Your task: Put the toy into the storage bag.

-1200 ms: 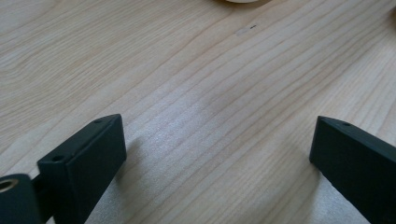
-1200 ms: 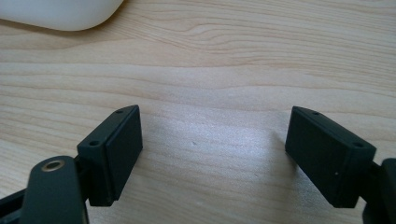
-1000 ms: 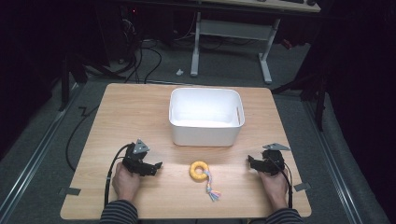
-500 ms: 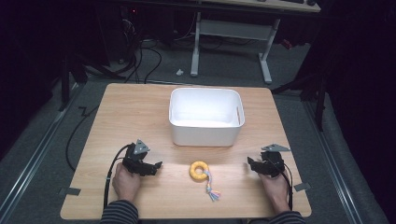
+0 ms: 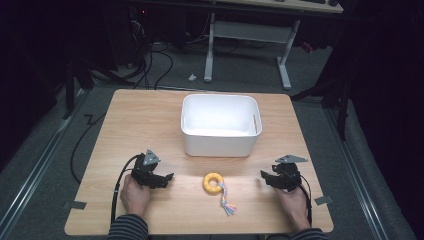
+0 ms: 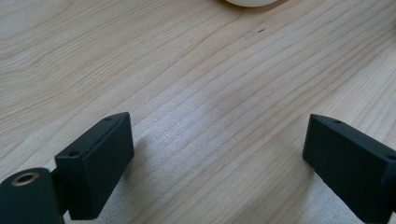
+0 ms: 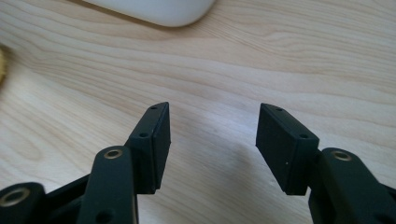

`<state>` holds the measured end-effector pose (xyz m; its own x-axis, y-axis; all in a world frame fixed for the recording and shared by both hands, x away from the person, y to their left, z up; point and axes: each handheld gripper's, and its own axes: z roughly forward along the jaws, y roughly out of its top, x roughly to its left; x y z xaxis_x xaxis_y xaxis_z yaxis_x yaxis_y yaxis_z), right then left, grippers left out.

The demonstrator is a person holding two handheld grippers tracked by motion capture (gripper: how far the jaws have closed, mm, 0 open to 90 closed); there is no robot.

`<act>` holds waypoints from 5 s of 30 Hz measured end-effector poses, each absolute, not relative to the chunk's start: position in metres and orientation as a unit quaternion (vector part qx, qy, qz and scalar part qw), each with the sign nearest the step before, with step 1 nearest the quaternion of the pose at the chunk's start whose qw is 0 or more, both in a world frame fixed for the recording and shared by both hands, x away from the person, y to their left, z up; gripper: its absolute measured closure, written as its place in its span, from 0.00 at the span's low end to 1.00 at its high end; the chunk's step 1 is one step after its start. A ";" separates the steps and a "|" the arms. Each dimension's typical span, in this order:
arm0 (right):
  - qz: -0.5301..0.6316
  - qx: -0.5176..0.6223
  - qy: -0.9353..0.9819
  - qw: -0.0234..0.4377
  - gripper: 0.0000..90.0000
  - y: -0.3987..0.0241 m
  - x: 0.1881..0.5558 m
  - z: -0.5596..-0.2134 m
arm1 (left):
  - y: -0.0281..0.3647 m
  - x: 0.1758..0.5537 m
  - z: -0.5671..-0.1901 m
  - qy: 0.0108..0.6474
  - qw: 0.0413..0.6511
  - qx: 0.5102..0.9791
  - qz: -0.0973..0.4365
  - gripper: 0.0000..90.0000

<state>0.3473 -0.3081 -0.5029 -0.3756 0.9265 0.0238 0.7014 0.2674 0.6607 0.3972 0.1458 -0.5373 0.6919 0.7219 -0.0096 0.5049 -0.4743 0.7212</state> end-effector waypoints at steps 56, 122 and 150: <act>0.317 0.406 0.849 0.118 0.55 -0.192 0.365 -0.489 | 0.142 0.396 -0.538 0.349 0.355 0.856 0.138 0.00; 0.264 0.378 0.884 0.075 0.76 -0.166 0.376 -0.492 | 0.141 0.394 -0.538 0.334 0.357 0.862 0.132 0.00; 0.302 0.403 0.858 0.098 0.77 -0.215 0.360 -0.461 | 0.141 0.394 -0.538 0.334 0.357 0.862 0.132 0.00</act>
